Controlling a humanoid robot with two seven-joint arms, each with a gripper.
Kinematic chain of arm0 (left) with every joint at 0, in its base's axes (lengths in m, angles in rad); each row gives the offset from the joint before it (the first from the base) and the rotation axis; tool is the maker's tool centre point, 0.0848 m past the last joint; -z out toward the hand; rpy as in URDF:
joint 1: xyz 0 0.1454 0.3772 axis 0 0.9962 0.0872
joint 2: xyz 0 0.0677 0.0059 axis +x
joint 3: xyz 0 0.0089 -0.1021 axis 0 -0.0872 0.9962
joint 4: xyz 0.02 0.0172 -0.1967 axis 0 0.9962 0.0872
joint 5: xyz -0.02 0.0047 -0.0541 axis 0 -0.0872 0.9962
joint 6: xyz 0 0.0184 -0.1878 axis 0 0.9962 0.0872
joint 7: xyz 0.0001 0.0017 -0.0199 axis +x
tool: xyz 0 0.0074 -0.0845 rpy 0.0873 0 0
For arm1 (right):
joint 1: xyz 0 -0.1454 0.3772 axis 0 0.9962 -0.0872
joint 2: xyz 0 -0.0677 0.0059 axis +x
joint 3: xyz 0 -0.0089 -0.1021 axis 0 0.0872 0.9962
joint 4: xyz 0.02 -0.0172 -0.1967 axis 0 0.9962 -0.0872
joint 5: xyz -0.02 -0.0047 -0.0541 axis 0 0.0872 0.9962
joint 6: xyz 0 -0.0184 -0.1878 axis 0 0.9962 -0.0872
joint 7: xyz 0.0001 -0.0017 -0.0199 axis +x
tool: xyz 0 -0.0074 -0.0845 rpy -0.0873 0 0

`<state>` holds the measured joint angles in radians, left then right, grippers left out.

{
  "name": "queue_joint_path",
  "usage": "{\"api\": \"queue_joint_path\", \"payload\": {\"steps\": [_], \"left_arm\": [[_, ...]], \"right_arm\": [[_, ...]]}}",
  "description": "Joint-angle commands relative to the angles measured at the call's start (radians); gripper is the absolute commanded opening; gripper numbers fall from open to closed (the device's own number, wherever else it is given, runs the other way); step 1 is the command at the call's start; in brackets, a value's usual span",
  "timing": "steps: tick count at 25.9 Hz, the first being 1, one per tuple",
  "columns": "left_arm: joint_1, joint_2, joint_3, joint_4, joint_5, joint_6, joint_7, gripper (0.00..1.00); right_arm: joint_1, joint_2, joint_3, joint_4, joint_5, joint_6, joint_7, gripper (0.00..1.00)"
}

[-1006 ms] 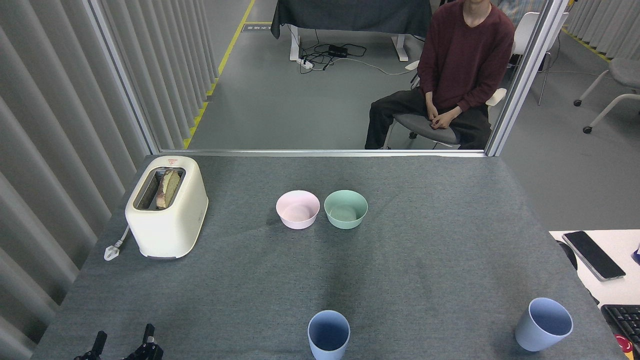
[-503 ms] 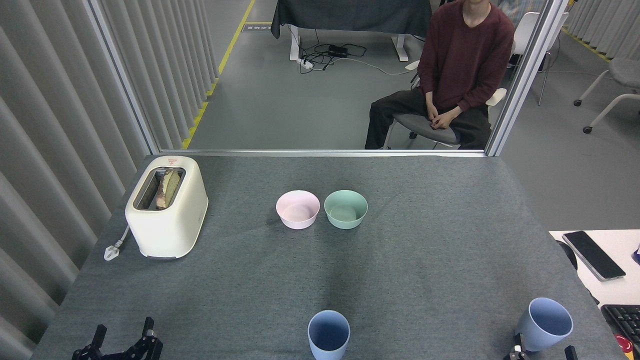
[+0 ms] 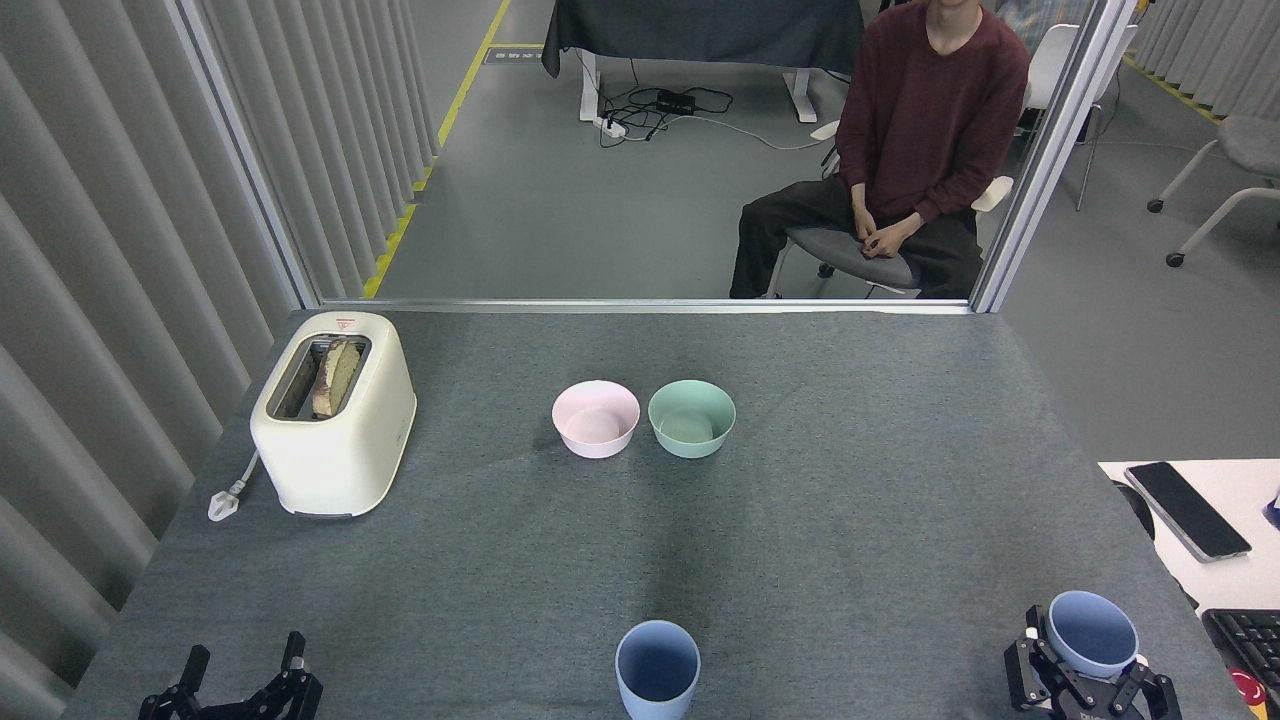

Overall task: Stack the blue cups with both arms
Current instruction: 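Lift the blue cup with the right gripper and carry it over the first cup, then lower the held cup into the first blue cup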

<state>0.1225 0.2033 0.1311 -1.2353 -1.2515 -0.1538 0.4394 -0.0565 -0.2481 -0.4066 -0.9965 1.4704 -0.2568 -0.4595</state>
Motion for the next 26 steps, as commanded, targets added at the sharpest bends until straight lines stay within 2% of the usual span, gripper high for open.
{"api": "queue_joint_path", "payload": {"steps": [1, 4, 6, 8, 9, 12, 15, 17, 21, 26], "left_arm": [[0.000, 0.008, -0.001, 0.002, 0.000, 0.002, 0.001, 0.99], [-0.007, 0.008, -0.001, 0.000, -0.002, 0.004, 0.001, 0.99], [-0.012, 0.008, 0.001, 0.000, 0.000, 0.004, 0.001, 0.99], [-0.012, 0.007, -0.001, 0.005, 0.000, 0.004, 0.005, 0.99], [-0.012, 0.007, -0.001, 0.008, -0.002, 0.004, 0.007, 0.99], [-0.009, 0.005, -0.001, 0.008, -0.005, 0.004, 0.010, 0.99], [-0.009, 0.007, -0.001, 0.008, -0.006, 0.004, 0.010, 0.99], [-0.009, 0.008, -0.001, 0.008, -0.006, 0.004, 0.010, 0.99], [-0.012, 0.011, -0.001, 0.010, -0.006, 0.004, 0.010, 0.99], [-0.014, 0.010, -0.001, 0.011, -0.006, 0.004, 0.010, 0.99]], "right_arm": [[0.006, 0.001, 0.052, -0.065, -0.005, -0.021, -0.007, 0.20], [0.096, 0.016, 0.072, -0.294, -0.009, -0.121, -0.002, 0.10], [0.161, 0.067, 0.086, -0.498, -0.009, -0.194, 0.012, 0.10], [0.182, 0.119, 0.172, -0.634, -0.004, -0.260, 0.081, 0.11], [0.182, 0.133, 0.236, -0.665, 0.001, -0.274, 0.116, 0.11], [0.175, 0.133, 0.405, -0.696, 0.030, -0.272, 0.157, 0.11], [0.173, 0.144, 0.508, -0.694, 0.142, -0.272, 0.205, 0.11], [0.179, 0.179, 0.572, -0.688, 0.199, -0.271, 0.208, 0.11], [0.196, 0.225, 0.606, -0.682, 0.266, -0.260, 0.209, 0.12], [0.196, 0.256, 0.626, -0.643, 0.291, -0.242, 0.209, 0.12]]}}
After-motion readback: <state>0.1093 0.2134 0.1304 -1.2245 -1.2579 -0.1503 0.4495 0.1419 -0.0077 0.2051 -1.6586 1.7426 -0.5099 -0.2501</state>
